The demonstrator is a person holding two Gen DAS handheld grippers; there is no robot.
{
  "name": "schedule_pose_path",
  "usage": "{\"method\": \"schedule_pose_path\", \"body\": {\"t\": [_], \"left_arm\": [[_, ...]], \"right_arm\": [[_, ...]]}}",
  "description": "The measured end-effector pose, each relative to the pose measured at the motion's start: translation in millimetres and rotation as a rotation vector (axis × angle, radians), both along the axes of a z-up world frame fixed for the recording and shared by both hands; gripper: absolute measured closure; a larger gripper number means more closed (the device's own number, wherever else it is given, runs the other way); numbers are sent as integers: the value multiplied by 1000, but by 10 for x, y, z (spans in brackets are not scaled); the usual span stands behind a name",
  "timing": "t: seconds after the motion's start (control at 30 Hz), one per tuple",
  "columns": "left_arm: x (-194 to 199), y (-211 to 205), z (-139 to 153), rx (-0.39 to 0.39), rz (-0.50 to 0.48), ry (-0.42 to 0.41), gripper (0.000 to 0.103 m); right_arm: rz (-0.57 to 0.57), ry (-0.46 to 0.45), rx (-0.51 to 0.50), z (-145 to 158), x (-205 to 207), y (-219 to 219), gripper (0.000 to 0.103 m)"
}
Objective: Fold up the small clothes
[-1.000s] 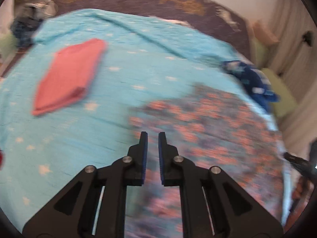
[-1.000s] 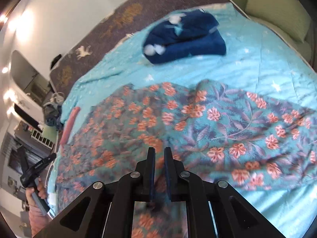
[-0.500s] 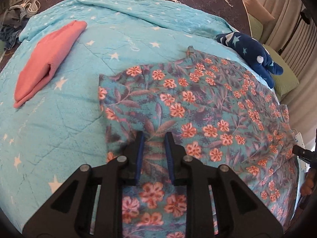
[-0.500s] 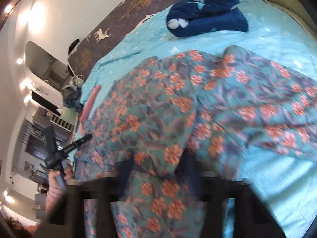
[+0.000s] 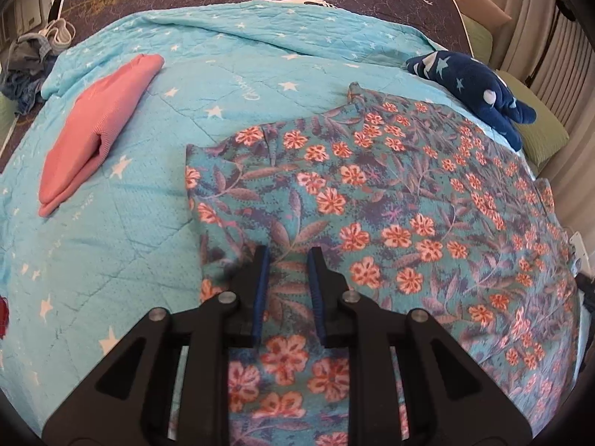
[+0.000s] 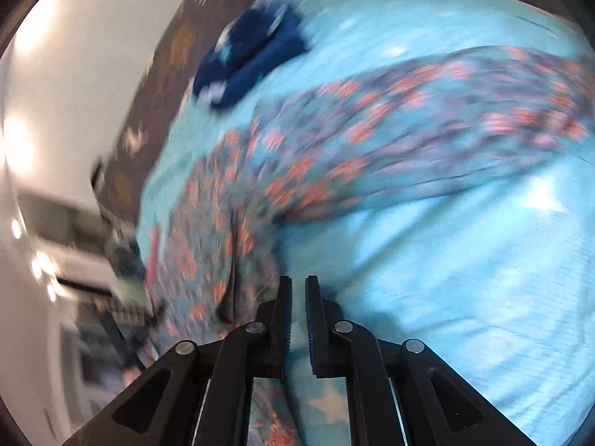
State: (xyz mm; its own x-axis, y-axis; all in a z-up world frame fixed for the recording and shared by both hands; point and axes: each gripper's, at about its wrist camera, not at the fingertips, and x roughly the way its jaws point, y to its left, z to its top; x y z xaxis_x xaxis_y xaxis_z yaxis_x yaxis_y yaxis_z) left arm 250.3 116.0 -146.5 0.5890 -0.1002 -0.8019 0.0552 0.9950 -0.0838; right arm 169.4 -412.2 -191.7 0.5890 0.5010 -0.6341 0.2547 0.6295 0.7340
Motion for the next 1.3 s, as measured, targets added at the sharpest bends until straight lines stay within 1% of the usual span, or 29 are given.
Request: {"method": "schedule_pose_path", "body": {"t": [0.03, 0.07, 0.1, 0.13, 0.17, 0.2, 0.27, 0.3, 0.37, 0.43, 0.5, 0.57, 0.63, 0.67, 0.7, 0.73, 0.77, 0.8, 0.87, 0.9, 0.97, 1.03, 1.07, 1.13, 1.17, 1.2, 1.23, 1.27, 1.3], "left_arm": [[-14, -8, 12, 6, 1, -1, 79], [-36, -9, 35, 7, 6, 0, 77], [-57, -12, 56, 3, 10, 0, 71], [-79, -19, 77, -1, 10, -2, 66], [-111, -46, 106, 3, 4, -7, 56], [-130, -86, 119, 19, 1, -12, 49], [-180, -190, 151, 86, -4, -33, 48], [-205, -255, 165, 119, -15, -43, 48], [-228, -316, 187, 125, -29, -47, 47], [-246, -346, 209, 96, -28, -41, 45], [-261, -350, 244, 56, -13, -44, 37], [-280, -341, 275, 30, 6, -61, 35], [-297, -345, 291, 29, 12, -74, 35], [-299, -349, 291, 39, 11, -71, 35], [-304, -356, 288, 50, 12, -67, 35], [-309, -362, 285, 58, 13, -66, 35], [-325, -361, 293, 62, 13, -67, 35], [-346, -356, 302, 62, 13, -69, 34], [-386, -339, 324, 52, 14, -75, 34], [-404, -328, 340, 44, 16, -78, 34], [-450, -295, 376, 17, 20, -86, 33], [-488, -266, 406, -1, 29, -95, 32], [-516, -250, 424, -9, 37, -101, 29], [-555, -224, 439, -18, 50, -111, 26], [-577, -209, 441, -20, 55, -114, 26], [-603, -185, 432, -25, 61, -112, 26], [-621, -162, 419, -30, 67, -108, 26], [-637, -142, 404, -37, 72, -103, 26], [-661, -112, 382, -47, 79, -94, 26]], "right_arm": [[-64, -11, -2, -2, -58, -138, 88], [-113, -9, -2, -15, -106, -248, 81], [-173, 1, -4, -31, -174, -399, 74], [-218, 11, -8, -43, -222, -517, 72], [-277, 18, -11, -67, -283, -657, 63], [-350, 24, -13, -100, -353, -827, 54], [-460, 39, 3, -147, -486, -1084, 47], [-508, 46, 17, -179, -541, -1193, 46], [-574, 58, 39, -258, -587, -1377, 43], [-631, 61, 55, -364, -572, -1541, 43], [-683, 52, 80, -450, -586, -1736, 43], [-749, 44, 107, -541, -518, -1916, 43], [-792, 55, 99, -574, -431, -2032, 44], [-809, 59, 86, -568, -396, -2060, 48], [-809, 62, 70, -554, -353, -2071, 67], [-793, 61, 52, -551, -368, -2131, 83], [-758, 56, 47, -530, -314, -2116, 97], [-743, 45, 50, -505, -261, -2099, 97], [-729, -14, 13, -305, -244, -2013, 97], [-712, -43, -19, -182, -238, -1946, 97], [-632, -140, -90, 191, -146, -1717, 97], [-506, -244, -154, 639, -46, -1285, 97], [-434, -296, -192, 860, 22, -1035, 96], [-257, -422, -282, 1318, 148, -347, 95], [-175, -472, -313, 1466, 187, -26, 94], [-81, -521, -334, 1577, 223, 330, 91], [41, -559, -343, 1638, 262, 745, 88], [166, -568, -341, 1636, 291, 1125, 68], [289, -548, -337, 1588, 335, 1475, 49]]}}
